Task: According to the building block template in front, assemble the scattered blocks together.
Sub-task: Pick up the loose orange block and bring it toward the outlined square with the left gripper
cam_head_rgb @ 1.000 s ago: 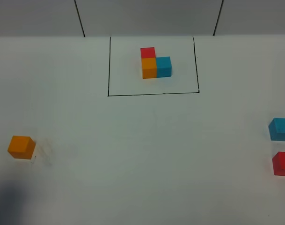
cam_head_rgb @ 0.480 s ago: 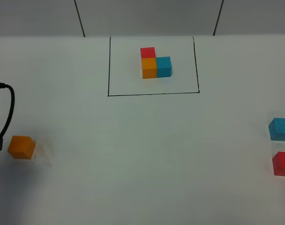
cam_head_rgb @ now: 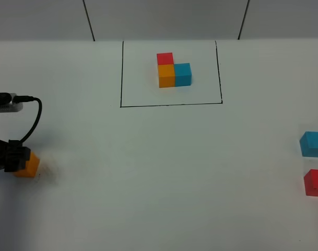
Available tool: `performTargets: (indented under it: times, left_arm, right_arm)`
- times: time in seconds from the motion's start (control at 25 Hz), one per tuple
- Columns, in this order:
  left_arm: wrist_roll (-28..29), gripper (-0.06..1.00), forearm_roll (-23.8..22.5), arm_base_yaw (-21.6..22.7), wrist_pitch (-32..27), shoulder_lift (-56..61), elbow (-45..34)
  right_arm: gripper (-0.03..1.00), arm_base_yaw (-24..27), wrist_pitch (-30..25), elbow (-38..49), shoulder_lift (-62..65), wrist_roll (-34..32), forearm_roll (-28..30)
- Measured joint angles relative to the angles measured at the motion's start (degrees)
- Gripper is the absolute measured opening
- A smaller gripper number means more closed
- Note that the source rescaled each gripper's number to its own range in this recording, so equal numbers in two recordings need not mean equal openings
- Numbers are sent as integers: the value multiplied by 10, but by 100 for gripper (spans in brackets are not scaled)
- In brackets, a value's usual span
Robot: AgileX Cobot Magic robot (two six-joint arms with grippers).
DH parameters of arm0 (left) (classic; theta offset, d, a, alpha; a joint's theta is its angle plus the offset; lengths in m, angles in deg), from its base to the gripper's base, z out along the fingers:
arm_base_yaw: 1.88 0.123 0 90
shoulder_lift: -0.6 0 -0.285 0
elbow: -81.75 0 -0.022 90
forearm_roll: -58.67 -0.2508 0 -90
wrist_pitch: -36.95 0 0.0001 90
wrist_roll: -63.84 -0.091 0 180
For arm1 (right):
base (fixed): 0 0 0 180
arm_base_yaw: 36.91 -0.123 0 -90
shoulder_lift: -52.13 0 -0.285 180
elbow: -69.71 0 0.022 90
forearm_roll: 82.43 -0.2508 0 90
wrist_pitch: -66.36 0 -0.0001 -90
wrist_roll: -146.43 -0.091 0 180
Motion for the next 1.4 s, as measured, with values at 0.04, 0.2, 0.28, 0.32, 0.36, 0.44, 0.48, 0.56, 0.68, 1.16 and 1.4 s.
performTargets:
  times: [0.04, 0.2, 0.28, 0.32, 0.36, 0.44, 0.48, 0.56, 0.68, 1.16, 1.4]
  left_arm:
    - [0, 85, 0, 0, 10, -12, 0]
    - [-6, 85, 2, 0, 55, -56, 0]
    - [-6, 85, 4, 0, 71, -73, 0]
    - [-10, 85, 4, 0, 76, -81, 0]
    - [-10, 85, 4, 0, 81, -89, 0]
    - [-11, 85, 5, 0, 91, -102, 0]
    - [-11, 85, 6, 0, 94, -108, 0]
    - [-12, 85, 6, 0, 102, -116, 0]
    - [-13, 85, 6, 0, 111, -125, 0]
    - [-40, 53, 6, 0, 147, -161, 0]
    - [-43, 53, 6, 0, 149, -161, 0]
  right_arm:
    - [1, 0, 0, 0, 0, 0, 0]
    - [1, 0, 0, 0, 0, 0, 0]
    - [1, 0, 0, 0, 0, 0, 0]
    - [1, 0, 0, 0, 0, 0, 0]
    - [1, 0, 0, 0, 0, 0, 0]
    - [1, 0, 0, 0, 0, 0, 0]
    - [1, 0, 0, 0, 0, 0, 0]
    - [1, 0, 0, 0, 0, 0, 0]
    - [1, 0, 0, 0, 0, 0, 0]
    - [1, 0, 0, 0, 0, 0, 0]
    - [1, 0, 0, 0, 0, 0, 0]
